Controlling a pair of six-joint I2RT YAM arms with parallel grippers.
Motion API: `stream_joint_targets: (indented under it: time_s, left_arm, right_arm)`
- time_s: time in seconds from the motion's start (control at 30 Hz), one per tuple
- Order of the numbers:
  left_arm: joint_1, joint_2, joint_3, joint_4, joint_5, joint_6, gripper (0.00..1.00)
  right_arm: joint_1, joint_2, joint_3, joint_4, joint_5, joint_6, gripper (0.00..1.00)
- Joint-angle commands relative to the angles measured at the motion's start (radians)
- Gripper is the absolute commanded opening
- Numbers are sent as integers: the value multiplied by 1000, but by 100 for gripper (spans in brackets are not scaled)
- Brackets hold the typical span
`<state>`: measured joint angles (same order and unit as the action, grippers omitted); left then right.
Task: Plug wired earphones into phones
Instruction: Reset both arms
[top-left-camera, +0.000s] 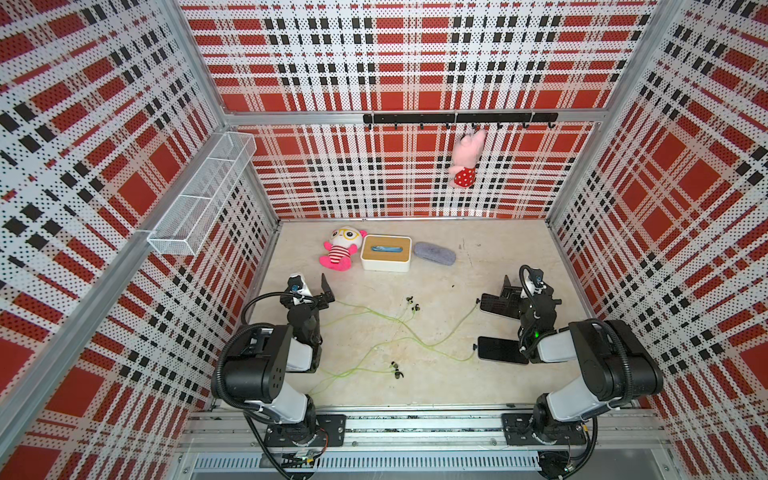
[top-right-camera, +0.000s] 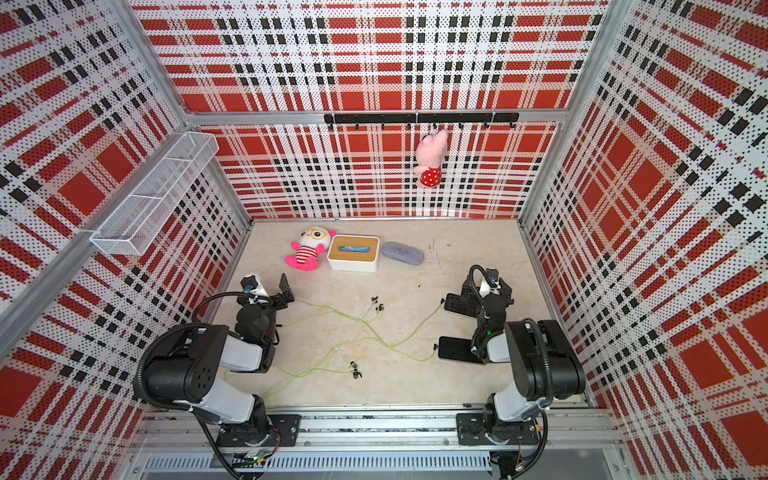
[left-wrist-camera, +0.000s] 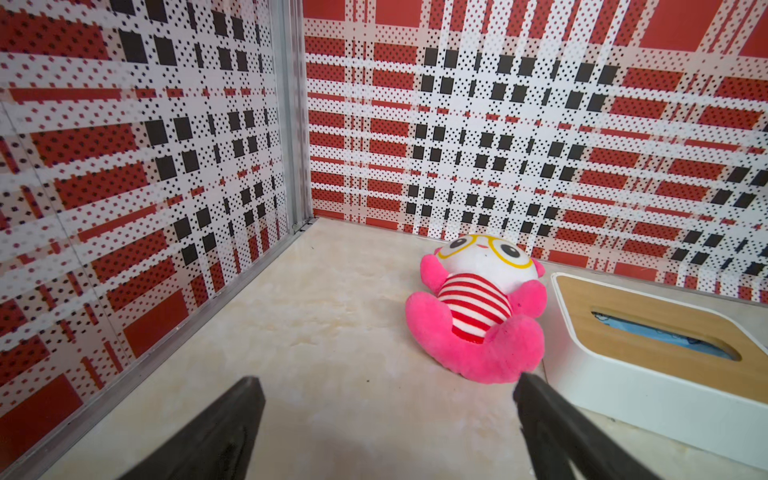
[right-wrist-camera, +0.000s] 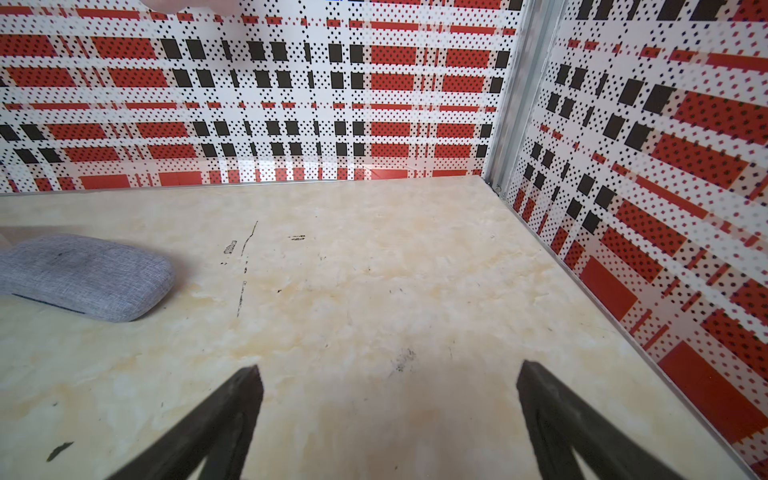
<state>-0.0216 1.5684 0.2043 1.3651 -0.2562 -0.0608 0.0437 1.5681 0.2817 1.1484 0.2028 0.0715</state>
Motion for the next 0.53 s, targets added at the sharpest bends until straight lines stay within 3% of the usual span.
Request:
stream_joint_targets:
  time_s: [0.0, 0.5]
  left_arm:
    - [-30, 11, 2, 53, -69, 40, 98]
    - [-3, 8, 11, 28, -7, 27, 98]
  right_arm:
    - [0, 4, -1, 25, -3, 8, 100]
    - [2, 4, 0, 25, -3, 2, 100]
